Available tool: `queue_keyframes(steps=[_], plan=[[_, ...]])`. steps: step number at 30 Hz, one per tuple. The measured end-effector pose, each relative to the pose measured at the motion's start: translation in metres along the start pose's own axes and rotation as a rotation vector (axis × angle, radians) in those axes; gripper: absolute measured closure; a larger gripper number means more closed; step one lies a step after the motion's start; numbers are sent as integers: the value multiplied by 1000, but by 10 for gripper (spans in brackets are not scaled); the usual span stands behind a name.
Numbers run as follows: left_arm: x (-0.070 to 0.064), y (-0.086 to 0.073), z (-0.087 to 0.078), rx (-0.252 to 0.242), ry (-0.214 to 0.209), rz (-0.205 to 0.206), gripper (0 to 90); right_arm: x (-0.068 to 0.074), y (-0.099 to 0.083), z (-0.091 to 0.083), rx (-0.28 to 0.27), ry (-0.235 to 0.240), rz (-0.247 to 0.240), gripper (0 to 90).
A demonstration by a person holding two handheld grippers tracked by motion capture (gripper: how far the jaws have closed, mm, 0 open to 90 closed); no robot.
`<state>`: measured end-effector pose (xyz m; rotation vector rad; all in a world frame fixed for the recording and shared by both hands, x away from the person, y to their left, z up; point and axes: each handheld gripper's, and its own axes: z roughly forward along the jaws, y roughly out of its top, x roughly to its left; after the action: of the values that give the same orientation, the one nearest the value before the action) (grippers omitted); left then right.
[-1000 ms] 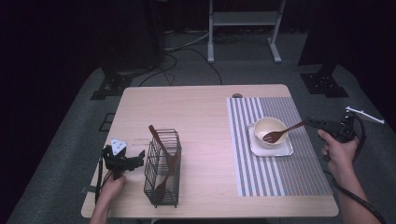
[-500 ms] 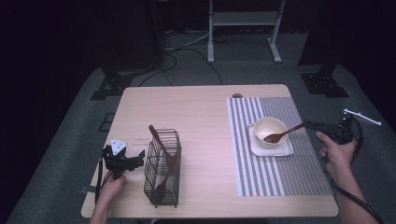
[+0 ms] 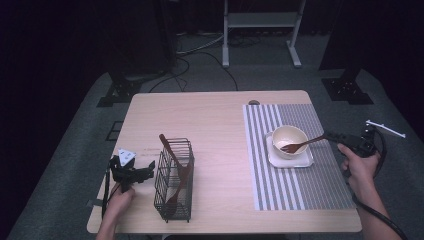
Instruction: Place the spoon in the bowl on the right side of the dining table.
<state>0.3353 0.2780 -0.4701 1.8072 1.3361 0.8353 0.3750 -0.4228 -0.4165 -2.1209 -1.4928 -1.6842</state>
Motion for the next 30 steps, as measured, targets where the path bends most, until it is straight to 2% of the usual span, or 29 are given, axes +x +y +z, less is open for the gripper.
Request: queue_keyframes(steps=[8,16,21,26,30], plan=[[1,0,0,1,-1,-8,0,-7,-4,4,15,-10,1,598],[1,0,0,5,3,-13,0,-12,-6,5,16,9,16,516],[1,0,0,6,5,-9,0,-14,-9,7,25,14,10,487],[0,0,0,7,7,-6,0,-10,-13,8,38,19,-28,468],[0,0,0,6,8,-5,0,-9,-16,10,47,27,-39,457]])
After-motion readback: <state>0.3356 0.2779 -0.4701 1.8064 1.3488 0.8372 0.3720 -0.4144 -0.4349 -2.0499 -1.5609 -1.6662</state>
